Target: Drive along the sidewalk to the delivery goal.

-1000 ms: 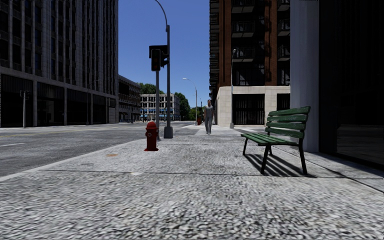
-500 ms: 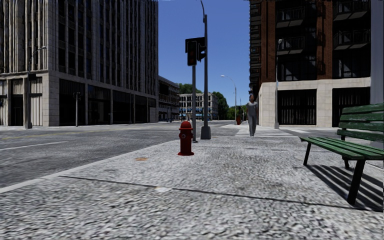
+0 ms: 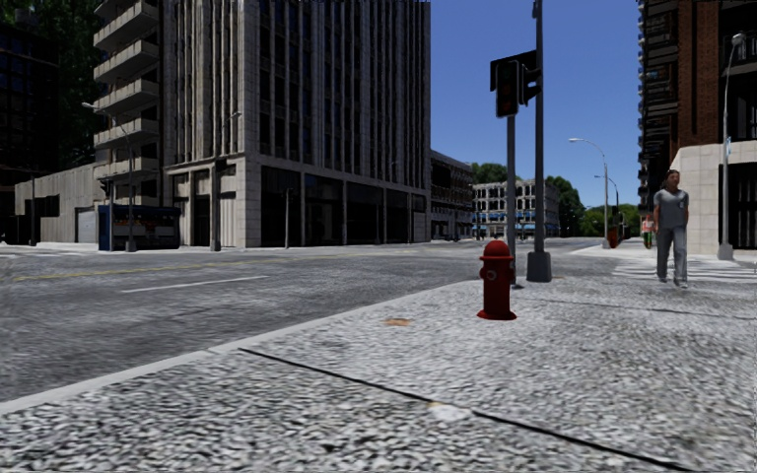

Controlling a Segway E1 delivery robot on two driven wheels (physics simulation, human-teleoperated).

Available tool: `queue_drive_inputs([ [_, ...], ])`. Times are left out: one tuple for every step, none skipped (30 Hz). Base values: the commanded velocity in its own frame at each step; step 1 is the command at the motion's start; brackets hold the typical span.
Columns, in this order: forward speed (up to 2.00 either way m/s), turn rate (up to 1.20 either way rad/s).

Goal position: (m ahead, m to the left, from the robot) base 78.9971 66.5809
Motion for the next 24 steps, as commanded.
queue_drive_inputs([
  [0.92, 0.50],
  [0.92, 0.50],
  [0.92, 0.50],
  [0.92, 0.50],
  [0.92, 0.50],
  [0.92, 0.50],
  [0.92, 0.42],
  [0.92, 0.26],
  [0.92, 0.00],
  [0.92, 0.00],
  [0.92, 0.00],
  [0.92, 0.00],
  [0.92, 0.00],
  [0.92, 0.00],
  [0.92, 0.00],
  [0.92, 0.00],
  [0.92, 0.00],
  [0.92, 0.00],
  [0.92, 0.00],
  [0.92, 0.00],
  [0.94, 0.00],
  [1.05, 0.00],
  [1.11, 0.00],
  [1.11, 0.00],
])
